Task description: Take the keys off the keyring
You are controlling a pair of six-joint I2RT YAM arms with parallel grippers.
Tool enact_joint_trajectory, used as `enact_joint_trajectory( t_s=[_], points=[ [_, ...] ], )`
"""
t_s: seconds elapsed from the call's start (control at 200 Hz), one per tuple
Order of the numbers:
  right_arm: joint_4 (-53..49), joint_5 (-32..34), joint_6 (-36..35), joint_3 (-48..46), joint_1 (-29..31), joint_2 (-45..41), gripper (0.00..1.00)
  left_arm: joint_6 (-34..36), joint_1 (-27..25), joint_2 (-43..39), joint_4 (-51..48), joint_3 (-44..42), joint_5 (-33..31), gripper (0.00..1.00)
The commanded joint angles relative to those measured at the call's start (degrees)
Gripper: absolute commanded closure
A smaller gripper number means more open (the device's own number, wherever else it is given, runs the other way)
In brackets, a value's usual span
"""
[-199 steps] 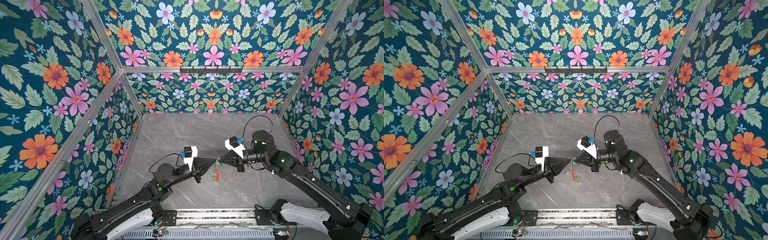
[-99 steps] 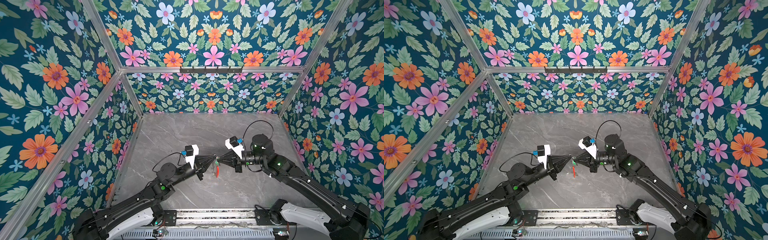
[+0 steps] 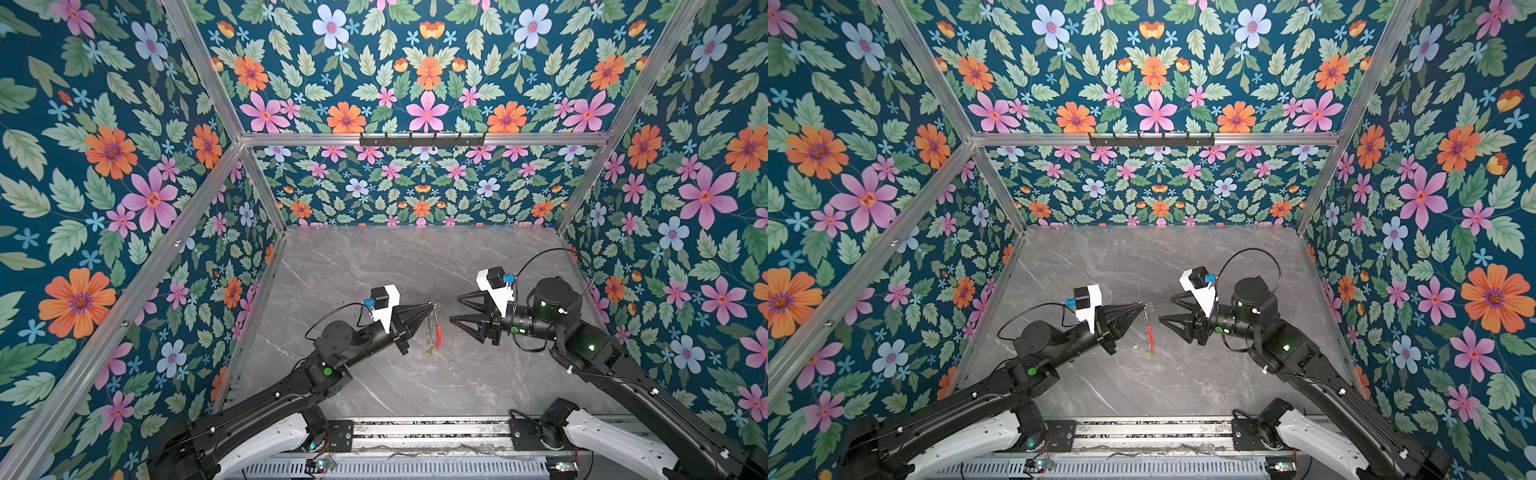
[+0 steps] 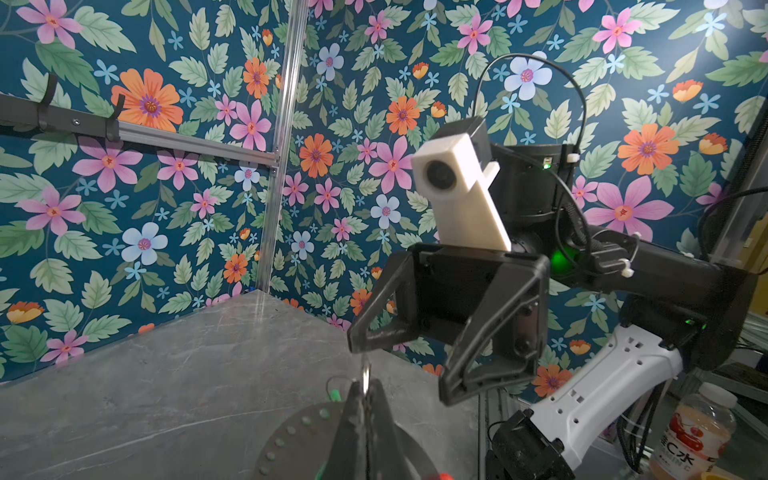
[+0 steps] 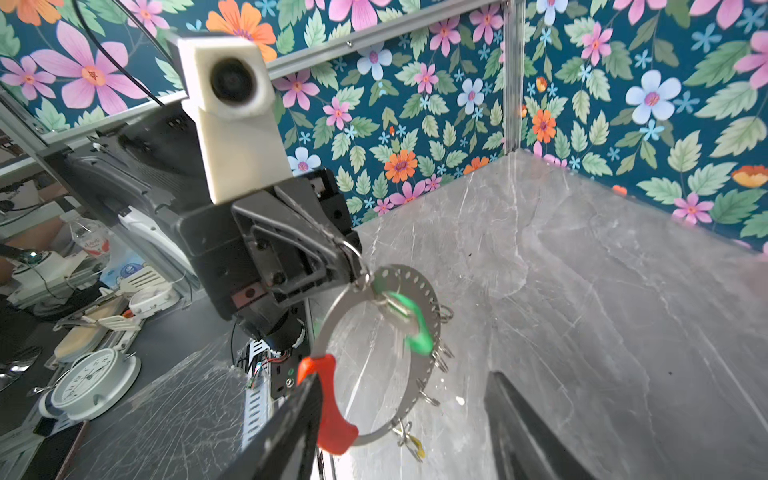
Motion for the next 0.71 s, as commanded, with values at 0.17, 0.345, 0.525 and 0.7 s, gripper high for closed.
enact_joint_trajectory(
  t_s=[0.17, 0.345, 0.525, 0.7],
  points=[
    [11.64, -17.04, 4.04, 2.53, -2.41, 5.7, 0.41, 0.73, 0.04, -0.09, 2.07, -0.66, 3.9, 1.0],
    [15.1, -19.84, 6.22, 2.32, -2.71, 8.56, 0.55, 0.06, 0.09, -0.28, 3.18, -1.25, 5.3, 1.0],
    [16.02, -22.19, 7.57, 1.24, -2.84, 9.44, 0.66, -0.04, 0.08, -0.71, 3.36, -1.85, 5.03, 1.0],
    [17.13, -22.48, 8.87, -0.18, -2.84, 10.4, 0.7, -0.05, 0.05, -1.1, 3.61, -2.13, 4.38, 1.0]
  ],
)
